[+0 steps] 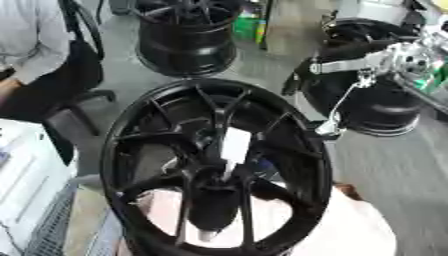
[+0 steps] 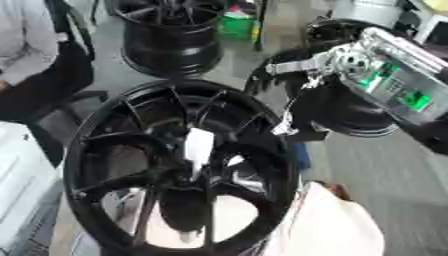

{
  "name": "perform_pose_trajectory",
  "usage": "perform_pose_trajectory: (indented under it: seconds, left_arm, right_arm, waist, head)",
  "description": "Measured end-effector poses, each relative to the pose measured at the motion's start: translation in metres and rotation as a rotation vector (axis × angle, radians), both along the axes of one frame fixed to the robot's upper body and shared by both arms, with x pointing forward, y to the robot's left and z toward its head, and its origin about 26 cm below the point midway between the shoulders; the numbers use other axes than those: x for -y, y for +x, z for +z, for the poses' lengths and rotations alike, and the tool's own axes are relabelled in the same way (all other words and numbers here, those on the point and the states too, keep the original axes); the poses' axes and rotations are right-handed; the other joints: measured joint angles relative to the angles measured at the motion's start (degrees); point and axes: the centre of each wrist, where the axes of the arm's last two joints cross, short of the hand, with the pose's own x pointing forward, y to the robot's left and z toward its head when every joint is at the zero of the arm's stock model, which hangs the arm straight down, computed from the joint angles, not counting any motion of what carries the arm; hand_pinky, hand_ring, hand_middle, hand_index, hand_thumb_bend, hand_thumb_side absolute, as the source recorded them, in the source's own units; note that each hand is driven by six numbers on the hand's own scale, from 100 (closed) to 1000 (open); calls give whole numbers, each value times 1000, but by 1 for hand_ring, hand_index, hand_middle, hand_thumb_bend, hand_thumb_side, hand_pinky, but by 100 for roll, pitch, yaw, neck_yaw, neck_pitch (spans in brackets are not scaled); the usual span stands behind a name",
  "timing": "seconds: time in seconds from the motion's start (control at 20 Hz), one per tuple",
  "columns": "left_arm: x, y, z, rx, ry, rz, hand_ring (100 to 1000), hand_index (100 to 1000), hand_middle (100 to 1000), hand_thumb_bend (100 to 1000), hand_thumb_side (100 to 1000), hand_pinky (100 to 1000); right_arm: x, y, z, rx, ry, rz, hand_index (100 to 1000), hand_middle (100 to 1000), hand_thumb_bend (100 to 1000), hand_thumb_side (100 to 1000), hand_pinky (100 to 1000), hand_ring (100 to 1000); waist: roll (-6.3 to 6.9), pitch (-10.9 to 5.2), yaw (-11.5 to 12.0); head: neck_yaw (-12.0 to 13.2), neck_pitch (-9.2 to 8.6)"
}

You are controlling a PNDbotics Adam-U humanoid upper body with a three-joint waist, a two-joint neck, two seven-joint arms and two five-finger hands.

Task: Pull the pin out of the wheel hub.

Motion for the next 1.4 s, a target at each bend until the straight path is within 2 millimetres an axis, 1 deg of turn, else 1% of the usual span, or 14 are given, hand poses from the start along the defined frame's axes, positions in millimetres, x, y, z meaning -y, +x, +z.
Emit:
perform_pose_trajectory:
  seconds: [0.2, 0.55, 0.75, 0.9, 1.05, 1.1, 1.15, 1.2, 1.3, 1.35, 1.4]
  left_arm:
    - [0, 0, 0, -2, 1, -1, 872, 842, 639, 100, 687, 759]
    - [0, 0, -1, -6, 2, -2, 871, 842, 639, 100, 690, 759]
    - [-1, -1, -2, -13, 3, 0, 870, 842, 638, 100, 689, 759]
    - [-3, -2, -3, -18, 10, 4, 870, 842, 637, 100, 691, 759]
    - [-4, -4, -6, -29, 12, 10, 871, 843, 637, 100, 697, 758]
    - [-5, -4, -7, -33, 12, 12, 871, 843, 637, 100, 709, 758]
    - [-5, -5, -8, -37, 13, 15, 871, 843, 637, 100, 699, 758]
    - [-6, -5, -8, -40, 14, 18, 871, 843, 636, 100, 700, 758]
    - [-7, -6, -9, -45, 17, 25, 871, 843, 636, 100, 700, 758]
    - [-8, -6, -9, -48, 16, 30, 871, 843, 636, 100, 701, 758]
    - [-8, -6, -10, -48, 15, 34, 872, 843, 636, 100, 702, 758]
  right_arm:
    - [-5, -6, 2, 6, 6, -2, 861, 795, 467, 237, 878, 861]
    - [-12, -7, -1, -5, 17, 1, 857, 798, 469, 226, 878, 862]
    - [-21, -10, 3, 8, 18, 34, 855, 800, 483, 203, 885, 863]
    - [-31, -10, 6, 27, 12, 72, 854, 802, 479, 204, 887, 864]
    - [-40, -11, 5, 39, 2, 103, 856, 799, 456, 193, 885, 861]
    - [-43, -10, 5, 46, 1, 107, 858, 800, 379, 243, 883, 861]
    - [-45, -10, 4, 52, 0, 107, 858, 798, 435, 196, 883, 861]
    - [-48, -9, 4, 61, 3, 103, 857, 800, 420, 231, 883, 863]
    - [-52, -6, 3, 75, 12, 85, 858, 801, 417, 251, 884, 864]
    - [-53, -4, 2, 79, 15, 74, 861, 801, 399, 290, 882, 864]
    - [-53, -2, 1, 82, 18, 62, 861, 798, 389, 307, 880, 862]
  waist:
    - [0, 1, 0]
    - [1, 3, 4]
    - [4, 3, 7]
    - [8, 3, 10]
    - [8, 3, 34]
    - [9, 3, 34]
    - [9, 4, 34]
    - [9, 5, 34]
    - [9, 6, 34]
    - [9, 6, 34]
    - [9, 6, 34]
  head:
    - [40, 0]
    - [66, 0]
    - [81, 0]
    - [81, 0]
    - [74, 0]
    - [74, 0]
    - [76, 0]
    - [79, 0]
    - [91, 0]
    - [97, 0]
    - [104, 0]
